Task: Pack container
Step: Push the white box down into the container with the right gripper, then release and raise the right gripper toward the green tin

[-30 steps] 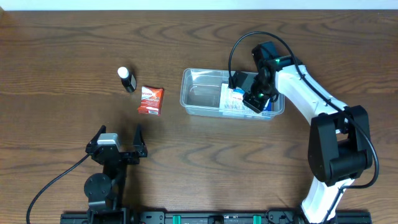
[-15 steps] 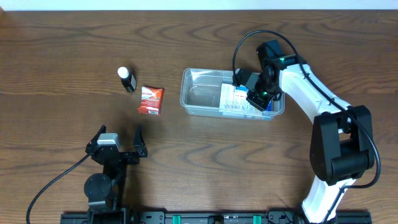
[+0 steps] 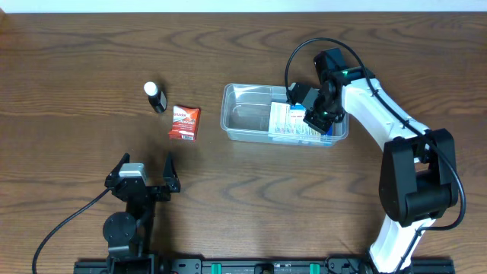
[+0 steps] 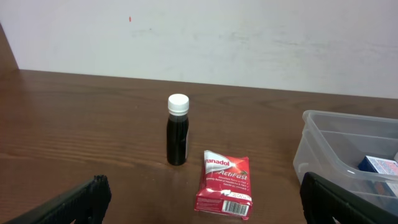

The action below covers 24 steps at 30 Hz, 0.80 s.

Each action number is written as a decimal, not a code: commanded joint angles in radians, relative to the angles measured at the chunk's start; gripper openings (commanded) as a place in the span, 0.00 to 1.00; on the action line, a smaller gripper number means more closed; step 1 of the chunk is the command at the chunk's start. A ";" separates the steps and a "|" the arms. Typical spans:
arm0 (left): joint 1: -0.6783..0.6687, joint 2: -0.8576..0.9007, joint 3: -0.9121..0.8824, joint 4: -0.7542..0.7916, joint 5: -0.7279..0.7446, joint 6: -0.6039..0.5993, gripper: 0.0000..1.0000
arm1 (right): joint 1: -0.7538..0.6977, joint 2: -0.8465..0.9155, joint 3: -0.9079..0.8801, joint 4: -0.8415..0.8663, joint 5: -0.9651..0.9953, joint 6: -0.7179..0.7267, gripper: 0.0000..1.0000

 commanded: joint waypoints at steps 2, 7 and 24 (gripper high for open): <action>0.004 -0.005 -0.015 -0.033 0.018 -0.005 0.98 | -0.007 0.004 0.017 0.006 0.019 -0.012 0.01; 0.004 -0.005 -0.015 -0.033 0.018 -0.005 0.98 | -0.007 0.004 0.017 0.023 0.011 0.013 0.01; 0.004 -0.005 -0.015 -0.033 0.018 -0.005 0.98 | 0.001 -0.069 0.099 -0.021 -0.212 0.121 0.01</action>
